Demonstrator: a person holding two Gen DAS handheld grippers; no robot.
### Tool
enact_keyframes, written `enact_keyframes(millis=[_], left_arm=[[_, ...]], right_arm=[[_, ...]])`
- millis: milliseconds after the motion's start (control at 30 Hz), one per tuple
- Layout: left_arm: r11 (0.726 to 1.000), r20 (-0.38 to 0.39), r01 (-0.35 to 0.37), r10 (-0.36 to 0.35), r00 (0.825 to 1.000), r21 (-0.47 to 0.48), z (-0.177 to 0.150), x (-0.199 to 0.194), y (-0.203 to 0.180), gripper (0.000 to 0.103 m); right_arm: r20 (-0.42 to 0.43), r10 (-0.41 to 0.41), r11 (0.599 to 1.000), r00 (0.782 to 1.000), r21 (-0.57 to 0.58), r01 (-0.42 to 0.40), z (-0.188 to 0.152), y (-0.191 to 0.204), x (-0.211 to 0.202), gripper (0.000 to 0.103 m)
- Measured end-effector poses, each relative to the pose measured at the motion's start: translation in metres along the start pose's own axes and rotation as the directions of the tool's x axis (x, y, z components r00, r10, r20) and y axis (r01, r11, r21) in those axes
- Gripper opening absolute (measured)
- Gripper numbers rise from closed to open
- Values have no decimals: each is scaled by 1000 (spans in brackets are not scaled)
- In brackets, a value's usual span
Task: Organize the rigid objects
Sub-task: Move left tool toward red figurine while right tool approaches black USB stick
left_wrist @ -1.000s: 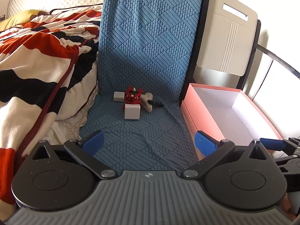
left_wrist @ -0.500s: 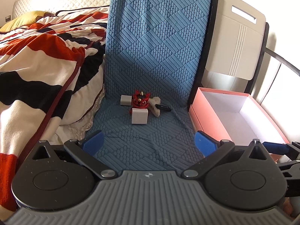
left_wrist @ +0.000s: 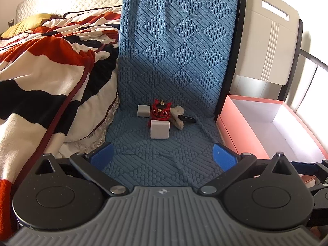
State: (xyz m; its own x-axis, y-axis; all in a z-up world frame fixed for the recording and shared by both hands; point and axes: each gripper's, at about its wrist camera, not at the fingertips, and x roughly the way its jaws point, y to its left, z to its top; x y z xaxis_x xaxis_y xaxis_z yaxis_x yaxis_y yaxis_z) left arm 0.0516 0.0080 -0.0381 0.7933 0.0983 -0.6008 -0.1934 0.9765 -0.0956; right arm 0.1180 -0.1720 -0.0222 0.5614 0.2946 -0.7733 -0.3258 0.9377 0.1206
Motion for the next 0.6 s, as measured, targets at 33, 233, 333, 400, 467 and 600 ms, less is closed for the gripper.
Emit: enact_keyframes(millis=[33,233,333,400,467,600], left_arm=[[1000,0,1,-1,1000,0,0,2,0,103],[1000,6,18,-18,1000,-6,4,19,3,103],[1000,7,22,-22,1000,10,8,29,2,103],[1000,9,24,-24,1000,20,11,35,2,103],[999,7,25,-25,1000,27,14,42,3,103],[999,1,34,-34,999,36,19,56,6,103]], right_arm=[[-1,0,1000,1000,-2,0,0,0,1,103],[-2,5,1000,1000,-5,-5,1,-1,11,103],[6,20,1000,1000,-13,-20,4,1,16,103],[10,27,1000,1000,-15,-27,7,2,20,103],[15,30,999,999,-20,-29,9,4,24,103],[11,27,1000,1000,-14,-27,12,7,37,103]])
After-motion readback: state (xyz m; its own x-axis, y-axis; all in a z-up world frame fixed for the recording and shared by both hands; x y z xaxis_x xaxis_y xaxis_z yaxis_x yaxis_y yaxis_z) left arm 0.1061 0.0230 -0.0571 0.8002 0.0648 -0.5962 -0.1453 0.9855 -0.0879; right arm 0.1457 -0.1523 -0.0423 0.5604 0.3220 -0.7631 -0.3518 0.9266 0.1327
